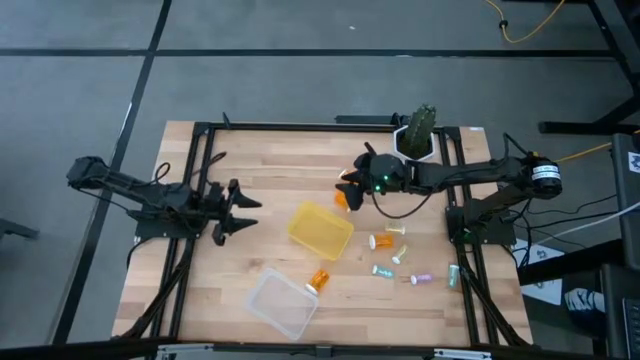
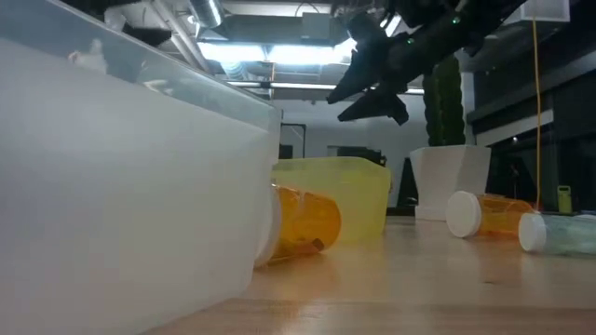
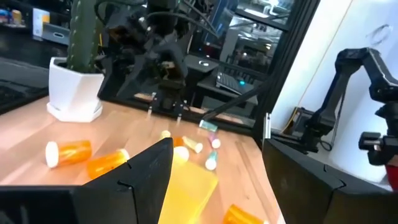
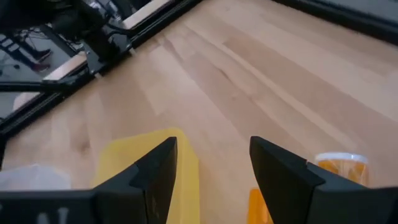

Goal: Pick and place medicine bottles into bin by pill shape (circle, oval)
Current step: Put the orange bottled capsule into the yellow bin

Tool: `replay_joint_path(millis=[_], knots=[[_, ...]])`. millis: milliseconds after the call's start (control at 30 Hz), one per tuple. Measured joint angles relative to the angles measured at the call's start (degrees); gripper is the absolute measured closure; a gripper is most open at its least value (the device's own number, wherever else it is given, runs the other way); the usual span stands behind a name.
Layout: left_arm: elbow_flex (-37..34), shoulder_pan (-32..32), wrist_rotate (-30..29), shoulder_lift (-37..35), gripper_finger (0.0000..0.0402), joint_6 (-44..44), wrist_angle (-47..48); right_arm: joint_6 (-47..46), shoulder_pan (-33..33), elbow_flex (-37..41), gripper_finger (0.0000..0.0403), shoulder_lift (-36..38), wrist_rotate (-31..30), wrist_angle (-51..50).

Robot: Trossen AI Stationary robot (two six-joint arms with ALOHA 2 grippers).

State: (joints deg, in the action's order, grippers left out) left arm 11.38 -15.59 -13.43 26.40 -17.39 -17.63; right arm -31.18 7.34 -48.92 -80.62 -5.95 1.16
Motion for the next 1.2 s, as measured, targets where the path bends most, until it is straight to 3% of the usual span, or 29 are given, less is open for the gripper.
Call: replay_joint_path(millis=[133,333,400,633,800,1200], knots=[[3.4,0.0,0.0,2.6,0.0159,0.1,0.1,1.6,-1.7,-3.4,0.0198,0.1,0.6,1.3],[5.7,0.0,-2.0,4.7,0.0159,1.5,0.0,9.5,-6.3,-14.3,0.0198,0.2,13.6,1.9],[5.7,0.1,-3.8,4.8,0.0159,1.6,0.5,12.9,-8.4,-17.7,0.0198,0.2,14.4,-0.1],[5.7,0.1,-5.6,4.8,0.0159,1.6,1.8,17.6,-11.7,-24.8,0.0198,0.1,0.9,-9.3],[5.7,0.1,-5.6,4.8,0.0159,1.6,1.8,13.8,-11.6,-25.5,0.0198,0.1,0.0,-10.0],[5.7,0.1,-5.6,5.9,0.0159,1.6,1.9,16.1,-8.0,-25.5,0.0198,0.1,-3.5,-10.8]])
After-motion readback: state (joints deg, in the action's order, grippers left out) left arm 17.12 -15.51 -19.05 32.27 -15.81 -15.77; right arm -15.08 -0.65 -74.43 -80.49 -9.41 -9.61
